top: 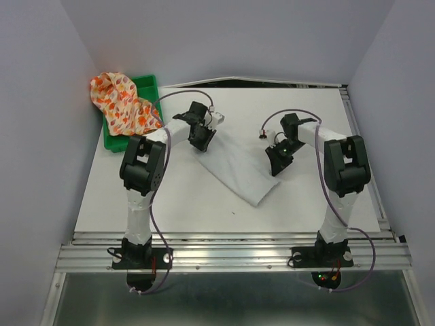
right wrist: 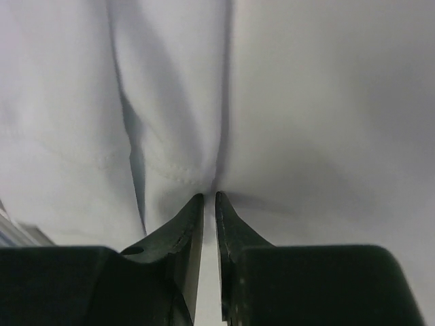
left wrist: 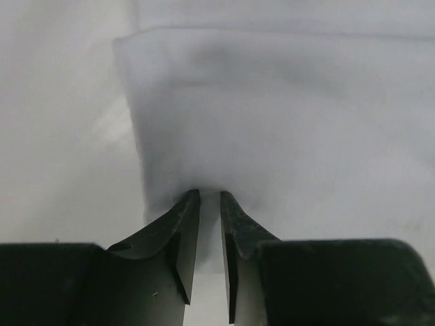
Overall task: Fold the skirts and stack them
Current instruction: Fold the skirt
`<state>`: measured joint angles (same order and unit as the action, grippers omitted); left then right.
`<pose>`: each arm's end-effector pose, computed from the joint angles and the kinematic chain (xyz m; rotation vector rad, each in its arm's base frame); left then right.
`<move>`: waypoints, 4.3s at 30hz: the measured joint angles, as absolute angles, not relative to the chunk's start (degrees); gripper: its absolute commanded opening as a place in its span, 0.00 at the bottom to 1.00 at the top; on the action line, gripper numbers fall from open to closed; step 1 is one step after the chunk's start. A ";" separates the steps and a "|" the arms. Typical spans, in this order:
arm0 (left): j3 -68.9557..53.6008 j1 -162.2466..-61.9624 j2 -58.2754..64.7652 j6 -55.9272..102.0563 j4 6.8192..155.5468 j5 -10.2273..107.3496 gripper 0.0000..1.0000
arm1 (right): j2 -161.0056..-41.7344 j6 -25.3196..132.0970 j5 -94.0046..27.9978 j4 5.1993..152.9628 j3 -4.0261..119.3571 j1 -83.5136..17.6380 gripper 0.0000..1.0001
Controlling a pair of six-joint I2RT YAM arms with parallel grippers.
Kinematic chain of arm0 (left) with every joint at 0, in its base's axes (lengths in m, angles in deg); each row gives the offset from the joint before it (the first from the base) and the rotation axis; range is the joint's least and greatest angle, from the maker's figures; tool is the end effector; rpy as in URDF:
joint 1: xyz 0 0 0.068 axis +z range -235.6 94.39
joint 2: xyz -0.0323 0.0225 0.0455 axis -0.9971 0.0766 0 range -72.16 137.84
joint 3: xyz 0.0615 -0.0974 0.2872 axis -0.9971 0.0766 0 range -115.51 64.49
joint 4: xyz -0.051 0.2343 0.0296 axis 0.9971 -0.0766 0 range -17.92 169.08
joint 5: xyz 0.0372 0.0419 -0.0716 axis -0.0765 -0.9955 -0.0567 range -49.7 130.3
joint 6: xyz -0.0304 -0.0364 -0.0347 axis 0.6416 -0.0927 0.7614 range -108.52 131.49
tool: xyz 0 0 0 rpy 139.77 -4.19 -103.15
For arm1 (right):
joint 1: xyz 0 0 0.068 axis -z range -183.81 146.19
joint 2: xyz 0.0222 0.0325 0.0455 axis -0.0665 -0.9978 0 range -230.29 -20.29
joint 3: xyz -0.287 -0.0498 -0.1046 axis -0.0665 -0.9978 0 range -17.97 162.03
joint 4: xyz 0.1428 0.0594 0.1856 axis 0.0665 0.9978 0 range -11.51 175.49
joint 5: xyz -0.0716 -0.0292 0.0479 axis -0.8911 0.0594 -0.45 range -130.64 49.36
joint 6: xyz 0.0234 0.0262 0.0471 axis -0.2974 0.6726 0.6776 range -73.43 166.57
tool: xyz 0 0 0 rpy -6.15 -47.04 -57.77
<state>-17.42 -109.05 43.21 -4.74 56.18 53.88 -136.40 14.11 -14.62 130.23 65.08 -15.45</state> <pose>0.3932 -0.1813 0.2167 0.9512 2.3667 -0.3513 0.3716 0.0956 0.2008 -1.1185 2.6803 0.6362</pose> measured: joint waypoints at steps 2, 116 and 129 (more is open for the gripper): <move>-25.68 -108.96 48.78 -5.81 56.42 51.98 0.35 | -134.00 15.74 -12.24 130.56 60.64 -15.54 0.20; -5.68 -125.68 22.73 4.92 60.01 49.99 0.46 | -123.27 107.76 -6.73 68.22 24.51 -31.56 0.13; -2.29 -132.17 26.21 5.79 60.77 45.34 0.49 | -124.51 108.31 -5.25 63.74 24.62 -31.58 0.27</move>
<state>-2.29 -132.17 26.21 5.79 60.77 45.34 -124.51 108.31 -5.25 63.74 24.62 -31.58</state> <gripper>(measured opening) 0.502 0.235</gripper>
